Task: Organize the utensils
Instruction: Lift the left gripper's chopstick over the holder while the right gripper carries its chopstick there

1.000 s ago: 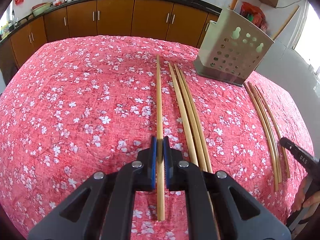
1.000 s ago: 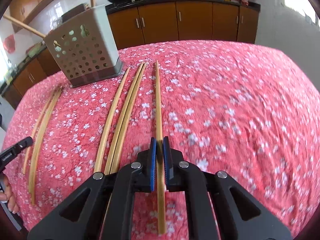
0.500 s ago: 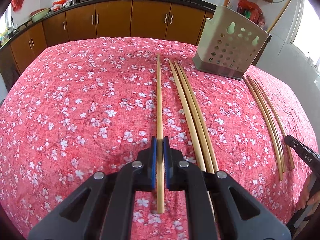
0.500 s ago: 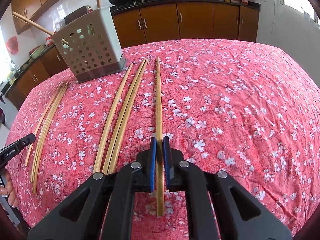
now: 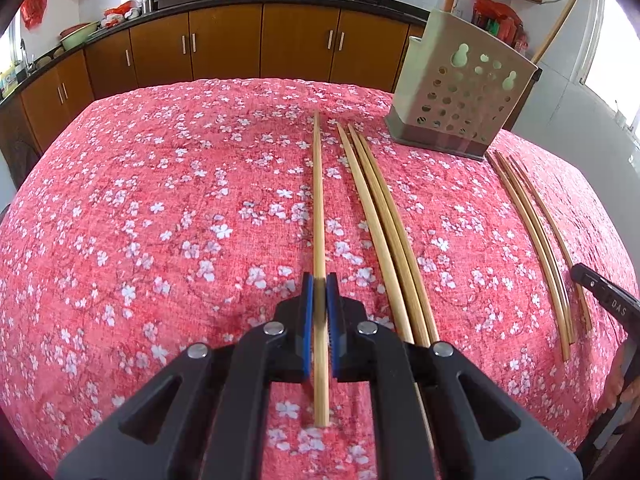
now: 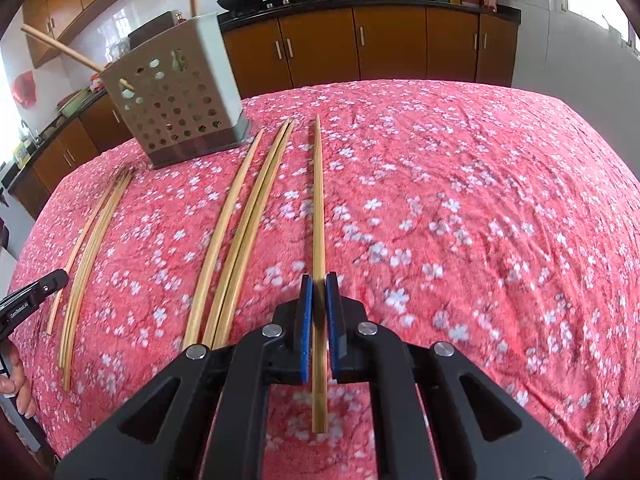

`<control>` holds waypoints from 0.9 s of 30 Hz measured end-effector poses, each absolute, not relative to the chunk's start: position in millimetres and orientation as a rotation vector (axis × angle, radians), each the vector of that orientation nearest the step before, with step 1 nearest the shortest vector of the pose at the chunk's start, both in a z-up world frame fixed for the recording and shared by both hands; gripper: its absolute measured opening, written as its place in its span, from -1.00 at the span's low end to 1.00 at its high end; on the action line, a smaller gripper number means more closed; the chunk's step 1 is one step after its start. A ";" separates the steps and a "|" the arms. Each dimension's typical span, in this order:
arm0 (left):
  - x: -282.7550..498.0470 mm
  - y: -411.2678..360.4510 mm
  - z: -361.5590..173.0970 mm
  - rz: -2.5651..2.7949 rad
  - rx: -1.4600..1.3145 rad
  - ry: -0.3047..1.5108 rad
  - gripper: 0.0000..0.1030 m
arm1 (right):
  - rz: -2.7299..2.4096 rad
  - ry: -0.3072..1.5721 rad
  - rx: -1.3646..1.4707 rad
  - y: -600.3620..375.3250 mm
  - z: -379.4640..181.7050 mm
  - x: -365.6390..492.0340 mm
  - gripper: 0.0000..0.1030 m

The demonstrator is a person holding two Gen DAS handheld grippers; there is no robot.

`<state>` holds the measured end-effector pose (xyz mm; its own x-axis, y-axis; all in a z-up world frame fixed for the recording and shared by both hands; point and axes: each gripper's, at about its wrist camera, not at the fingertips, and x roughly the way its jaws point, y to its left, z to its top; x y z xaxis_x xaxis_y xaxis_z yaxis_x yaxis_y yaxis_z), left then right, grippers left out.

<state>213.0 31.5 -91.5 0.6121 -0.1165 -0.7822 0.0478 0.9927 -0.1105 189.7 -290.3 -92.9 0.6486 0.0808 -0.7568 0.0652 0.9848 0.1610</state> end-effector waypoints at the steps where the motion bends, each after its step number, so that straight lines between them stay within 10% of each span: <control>1: 215.8 33.0 -91.4 -0.098 -0.079 0.906 -0.84 | 0.005 0.866 0.181 -291.9 -93.2 193.1 -0.85; 27: 195.9 58.5 -10.8 -0.091 -0.111 0.715 -0.85 | -0.022 0.630 0.208 -319.4 -21.2 164.8 -0.85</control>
